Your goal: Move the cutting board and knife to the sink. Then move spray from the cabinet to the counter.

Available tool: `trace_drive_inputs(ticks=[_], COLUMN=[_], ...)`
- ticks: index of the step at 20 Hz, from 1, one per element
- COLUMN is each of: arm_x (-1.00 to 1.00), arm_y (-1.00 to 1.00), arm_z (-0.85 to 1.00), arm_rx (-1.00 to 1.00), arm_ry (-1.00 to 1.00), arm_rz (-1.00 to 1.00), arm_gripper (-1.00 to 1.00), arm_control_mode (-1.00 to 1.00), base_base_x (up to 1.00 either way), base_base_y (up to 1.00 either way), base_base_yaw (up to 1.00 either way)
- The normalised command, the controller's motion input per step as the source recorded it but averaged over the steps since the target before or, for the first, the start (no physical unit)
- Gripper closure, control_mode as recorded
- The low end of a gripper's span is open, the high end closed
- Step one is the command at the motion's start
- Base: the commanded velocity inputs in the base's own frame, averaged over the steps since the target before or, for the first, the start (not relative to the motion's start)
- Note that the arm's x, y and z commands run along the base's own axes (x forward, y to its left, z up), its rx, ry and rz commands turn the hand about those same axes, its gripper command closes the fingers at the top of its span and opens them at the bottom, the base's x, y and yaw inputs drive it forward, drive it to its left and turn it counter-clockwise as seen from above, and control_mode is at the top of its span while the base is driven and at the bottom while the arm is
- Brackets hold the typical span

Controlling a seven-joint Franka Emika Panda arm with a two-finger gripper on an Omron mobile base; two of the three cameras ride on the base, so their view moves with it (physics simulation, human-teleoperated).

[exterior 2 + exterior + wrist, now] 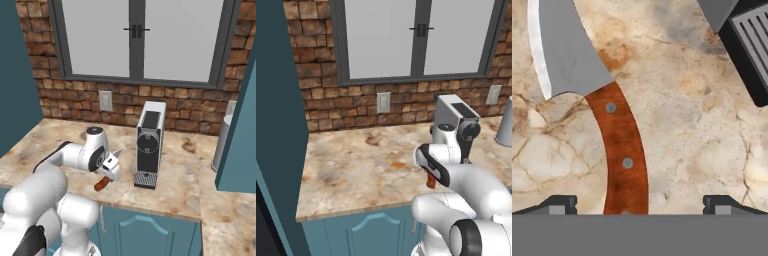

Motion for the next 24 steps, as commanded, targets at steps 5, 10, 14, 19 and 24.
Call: trace_drive_inputs(ticks=[5, 10, 14, 19, 24], arm_x=[0.03, 0.11, 0.11, 0.05, 0.0], arm_y=[0.07, 0.0, 0.0, 0.06, 0.03], arm_z=[-0.45, -0.08, -0.16, -0.29, -0.3], arm_rx=[0.0, 0.0, 0.0, 0.0, 0.0], arm_ry=[0.11, 0.1, 0.08, 0.08, 0.06], arm_rz=[0.0, 0.0, 0.0, 0.0, 0.0], arm_gripper=[-1.0, -1.0, -1.0, -1.0, -1.0], arm_control_mode=[-1.0, -1.0, -1.0, -1.0, -1.0], base_base_x=[0.0, 0.0, 0.0, 0.0, 0.0], base_base_y=[0.0, 0.0, 0.0, 0.0, 0.0], base_base_yaw=[0.0, 0.0, 0.0, 0.0, 0.0])
